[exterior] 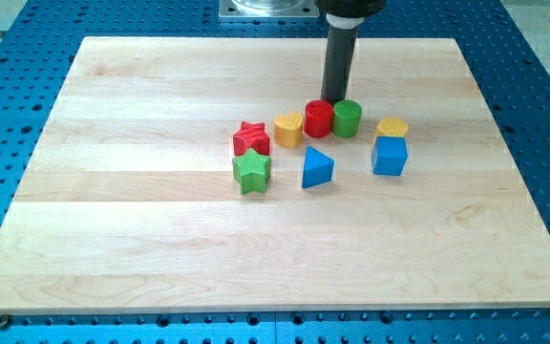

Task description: Push blue blocks towards green star

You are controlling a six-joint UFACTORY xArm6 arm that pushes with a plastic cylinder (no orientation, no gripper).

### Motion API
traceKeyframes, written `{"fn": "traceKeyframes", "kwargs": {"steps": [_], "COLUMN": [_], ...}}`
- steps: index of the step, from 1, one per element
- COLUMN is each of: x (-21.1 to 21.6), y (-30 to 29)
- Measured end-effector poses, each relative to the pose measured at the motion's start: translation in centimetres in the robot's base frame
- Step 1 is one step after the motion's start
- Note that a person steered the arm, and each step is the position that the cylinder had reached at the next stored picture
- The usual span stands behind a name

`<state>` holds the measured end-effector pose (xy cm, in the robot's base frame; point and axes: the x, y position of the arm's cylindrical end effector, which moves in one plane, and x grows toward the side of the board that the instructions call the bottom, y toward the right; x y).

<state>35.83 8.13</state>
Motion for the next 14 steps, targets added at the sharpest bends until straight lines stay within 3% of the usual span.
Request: {"fn": "traceKeyframes", "kwargs": {"steps": [1,2,4,5,8,9,10,12,13,14], "x": [1.6,-1.0,2.6,5.3,6.0,9.6,8.1,15.8,16.0,11.8], "y": [0.0,3.9,14.5,15.5,11.1,11.0,10.3,4.4,8.0,11.3]}}
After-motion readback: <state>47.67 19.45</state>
